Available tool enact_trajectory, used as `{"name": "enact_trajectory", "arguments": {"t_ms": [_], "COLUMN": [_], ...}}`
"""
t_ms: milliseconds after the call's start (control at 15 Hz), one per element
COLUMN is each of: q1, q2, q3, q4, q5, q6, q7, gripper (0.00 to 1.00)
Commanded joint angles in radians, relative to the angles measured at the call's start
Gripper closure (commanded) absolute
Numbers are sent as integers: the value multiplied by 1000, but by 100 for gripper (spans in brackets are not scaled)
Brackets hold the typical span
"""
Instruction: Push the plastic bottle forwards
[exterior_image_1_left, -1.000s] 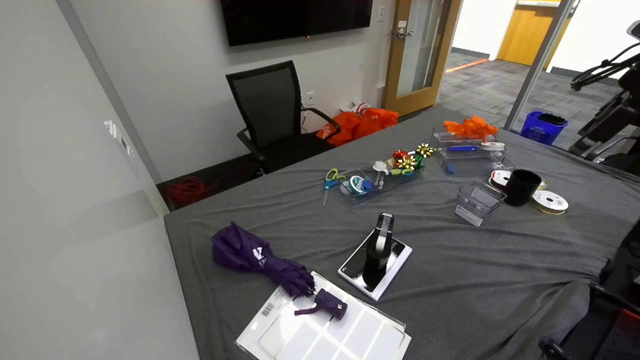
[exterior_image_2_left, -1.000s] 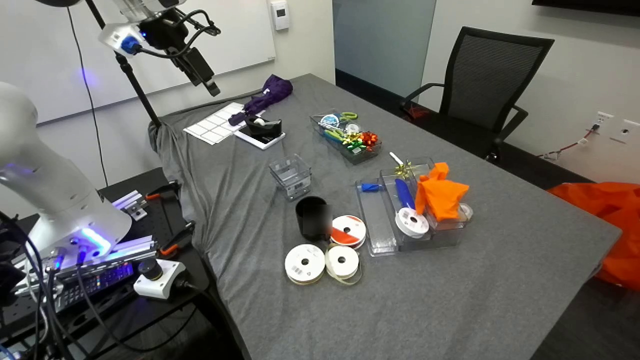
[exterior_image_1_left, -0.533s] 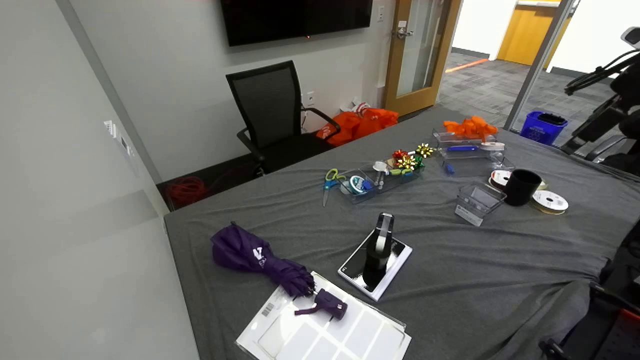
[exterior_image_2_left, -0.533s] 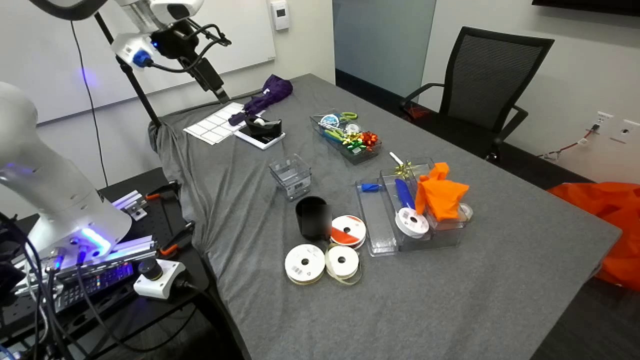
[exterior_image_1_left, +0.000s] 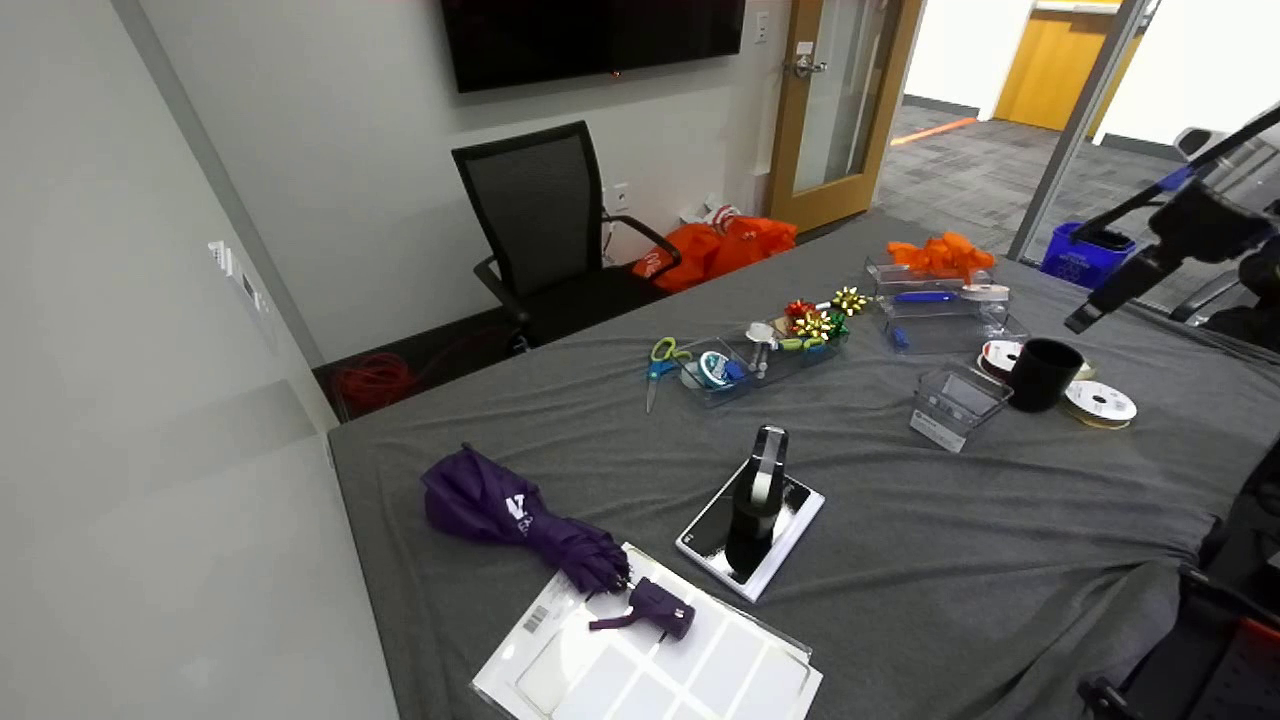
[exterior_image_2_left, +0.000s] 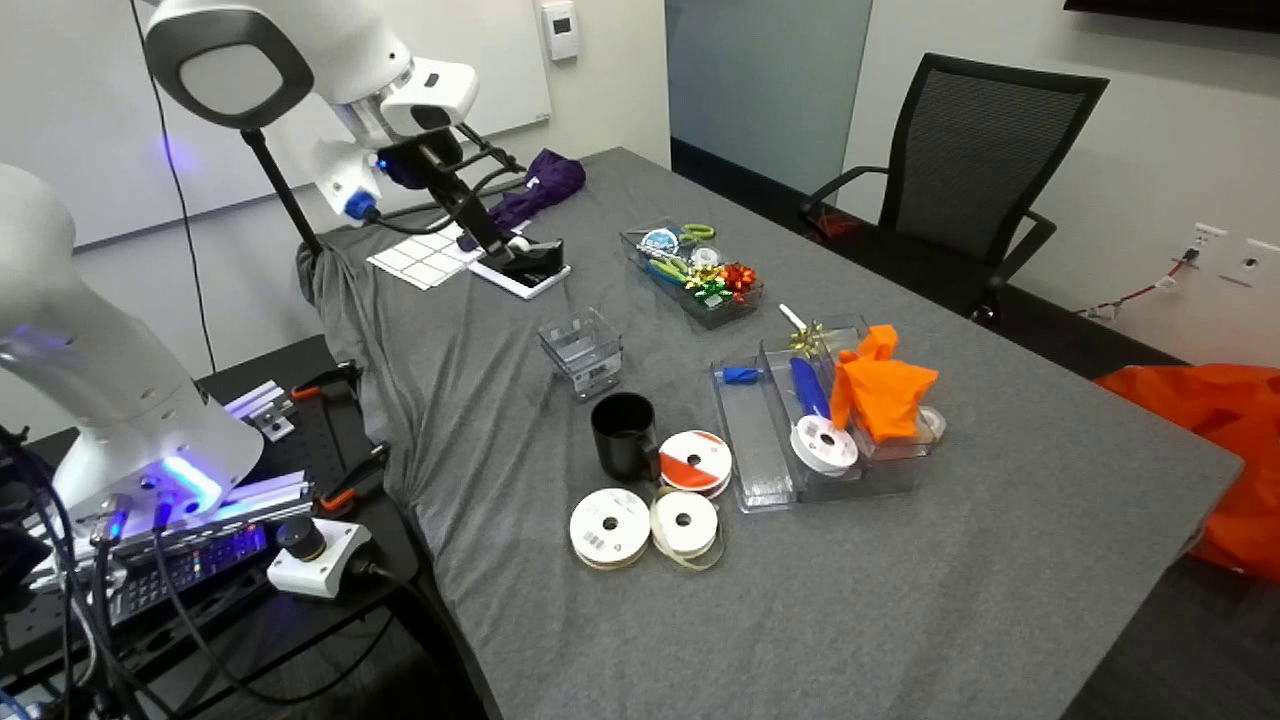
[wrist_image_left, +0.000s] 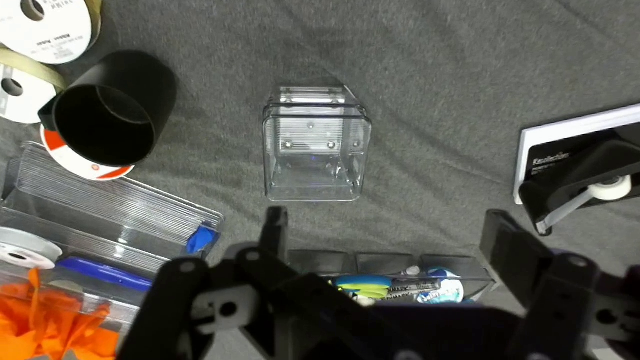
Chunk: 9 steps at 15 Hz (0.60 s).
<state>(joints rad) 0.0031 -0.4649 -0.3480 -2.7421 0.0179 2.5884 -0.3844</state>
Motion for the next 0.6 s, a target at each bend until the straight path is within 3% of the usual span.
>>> {"name": "enact_trajectory", "arguments": {"t_ms": [0,533], "q1": [15,-10], "q2": [164,364], "q3": [6,48], "q4": [14,11], "q5": [52,52], "q6": [139,249], "q7": [-25,-54], "gripper": [0,0]}}
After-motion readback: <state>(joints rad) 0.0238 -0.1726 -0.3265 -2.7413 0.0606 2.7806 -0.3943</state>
